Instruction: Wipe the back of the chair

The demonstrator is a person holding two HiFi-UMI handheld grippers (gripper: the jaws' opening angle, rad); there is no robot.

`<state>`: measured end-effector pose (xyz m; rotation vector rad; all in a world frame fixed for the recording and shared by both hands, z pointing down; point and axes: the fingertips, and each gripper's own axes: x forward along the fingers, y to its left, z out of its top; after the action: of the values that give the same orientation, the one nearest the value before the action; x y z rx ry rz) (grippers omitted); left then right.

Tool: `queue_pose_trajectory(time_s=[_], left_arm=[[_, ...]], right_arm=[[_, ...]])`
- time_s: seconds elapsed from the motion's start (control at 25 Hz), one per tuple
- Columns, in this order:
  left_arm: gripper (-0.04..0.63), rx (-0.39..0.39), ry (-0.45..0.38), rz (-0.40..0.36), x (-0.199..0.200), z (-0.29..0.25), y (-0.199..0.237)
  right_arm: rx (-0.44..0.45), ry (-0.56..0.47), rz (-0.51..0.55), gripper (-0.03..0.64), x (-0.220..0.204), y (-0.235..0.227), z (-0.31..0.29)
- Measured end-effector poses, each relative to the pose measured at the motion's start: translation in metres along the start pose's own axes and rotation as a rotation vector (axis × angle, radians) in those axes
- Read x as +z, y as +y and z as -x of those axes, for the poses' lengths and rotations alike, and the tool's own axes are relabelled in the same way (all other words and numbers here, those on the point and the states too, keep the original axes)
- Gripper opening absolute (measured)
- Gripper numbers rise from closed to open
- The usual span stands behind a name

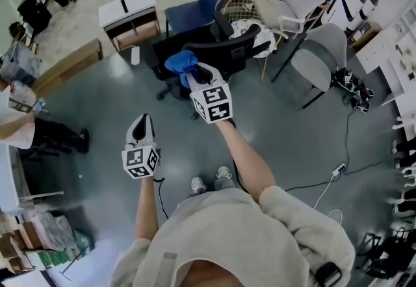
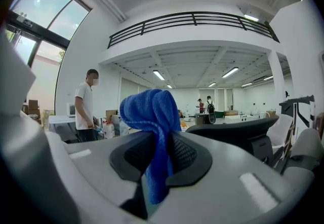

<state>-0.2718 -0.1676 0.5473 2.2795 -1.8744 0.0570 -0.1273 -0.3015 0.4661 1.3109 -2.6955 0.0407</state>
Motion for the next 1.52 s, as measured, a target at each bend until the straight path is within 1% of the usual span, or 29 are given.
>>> queue_pose_trajectory(time_s=[0.16,0.4,0.72,1.08,1.24,1.52], left_arm=[[0.005,0.027,0.007,-0.01,0.0,0.005,0.004],[0.005,0.067,0.004,-0.007,-0.002,0.009,0.011],[0.005,0.068,0.006,-0.018,0.0,-0.003,-0.001],[0.005,0.036,0.005,-0.037,0.009,-0.026,-0.025],[0.005,0.005,0.003,-0.043,0.01,-0.041,-0.044],[0.005,-0.039,0.002,-0.05,0.012,-0.062,-0.076]], right_arm=[[0.008,0.023,0.001,0.067,0.002,-0.008,-0.015],[-0.016,0.029,0.013,0.067,0.0,-0.031,-0.023],[-0.039,0.038,0.012,0.067,0.0,-0.062,-0.019],[-0.066,0.038,0.031,0.068,0.004,-0.103,0.004],[-0.114,0.028,0.035,0.068,0.014,-0.136,0.022],[-0.199,0.046,-0.002,0.069,0.008,-0.204,0.046]])
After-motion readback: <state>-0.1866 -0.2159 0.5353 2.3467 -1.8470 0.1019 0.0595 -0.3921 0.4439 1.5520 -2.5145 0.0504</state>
